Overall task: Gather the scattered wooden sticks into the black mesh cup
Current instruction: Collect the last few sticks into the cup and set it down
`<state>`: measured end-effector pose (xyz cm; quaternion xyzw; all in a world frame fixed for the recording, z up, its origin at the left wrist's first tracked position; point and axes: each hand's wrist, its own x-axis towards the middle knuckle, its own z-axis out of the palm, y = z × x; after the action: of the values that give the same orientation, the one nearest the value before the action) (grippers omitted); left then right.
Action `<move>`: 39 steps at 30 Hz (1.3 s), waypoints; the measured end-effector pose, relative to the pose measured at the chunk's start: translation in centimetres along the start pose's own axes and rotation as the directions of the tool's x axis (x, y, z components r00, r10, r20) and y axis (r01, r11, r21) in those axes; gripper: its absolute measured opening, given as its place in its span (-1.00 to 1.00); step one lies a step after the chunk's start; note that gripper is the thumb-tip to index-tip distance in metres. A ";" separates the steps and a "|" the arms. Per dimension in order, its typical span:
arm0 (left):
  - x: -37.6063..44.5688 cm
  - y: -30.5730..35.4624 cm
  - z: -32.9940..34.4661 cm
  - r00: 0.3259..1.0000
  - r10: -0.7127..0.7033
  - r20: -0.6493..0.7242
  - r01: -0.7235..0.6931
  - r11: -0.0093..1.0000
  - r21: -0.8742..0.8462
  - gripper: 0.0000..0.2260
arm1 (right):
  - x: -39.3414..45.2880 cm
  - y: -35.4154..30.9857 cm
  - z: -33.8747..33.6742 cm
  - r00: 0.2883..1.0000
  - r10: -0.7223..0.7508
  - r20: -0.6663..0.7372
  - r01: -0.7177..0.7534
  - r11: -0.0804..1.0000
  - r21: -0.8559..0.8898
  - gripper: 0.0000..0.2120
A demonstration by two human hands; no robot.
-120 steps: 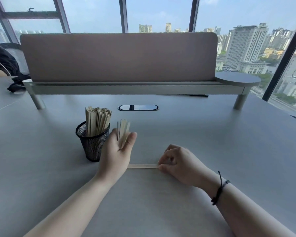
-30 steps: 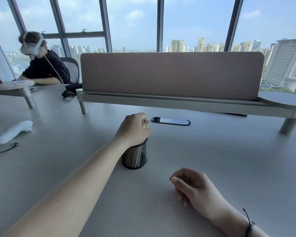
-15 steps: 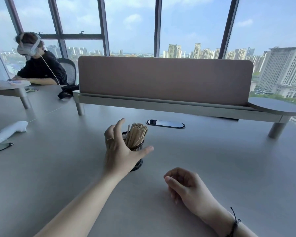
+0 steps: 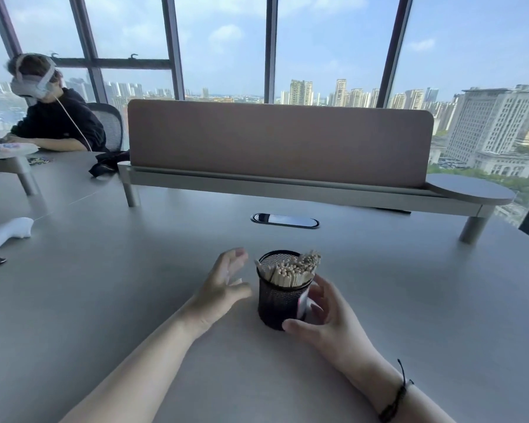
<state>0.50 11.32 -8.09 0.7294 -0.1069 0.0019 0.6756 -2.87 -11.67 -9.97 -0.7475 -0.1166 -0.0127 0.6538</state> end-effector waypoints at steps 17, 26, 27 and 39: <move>-2.1 0.9 4.6 0.962 0.178 0.205 -0.218 0.957 0.192 -0.34 | 0.7 -1.8 -0.3 0.988 -0.074 0.135 0.115 0.938 -0.328 -0.14; -1.0 1.0 2.8 0.933 0.024 0.359 -0.027 1.000 0.001 -0.07 | 1.0 -3.1 -0.8 0.958 -0.100 0.269 0.137 0.983 -0.123 -0.30; -0.8 0.9 2.8 0.933 0.025 0.359 -0.012 0.999 -0.038 -0.05 | 1.1 -3.3 -0.7 0.955 -0.110 0.276 0.143 0.985 -0.101 -0.33; 0.4 0.7 3.7 0.996 0.033 0.086 -0.017 0.983 -0.180 -0.71 | 4.0 -2.2 1.2 0.981 0.082 -0.175 -0.110 0.982 -0.154 -0.40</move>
<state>0.30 7.59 -7.66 0.6636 -0.1457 -0.0314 0.7331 0.46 -9.58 -7.34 -0.7995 -0.0235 -0.0532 0.5979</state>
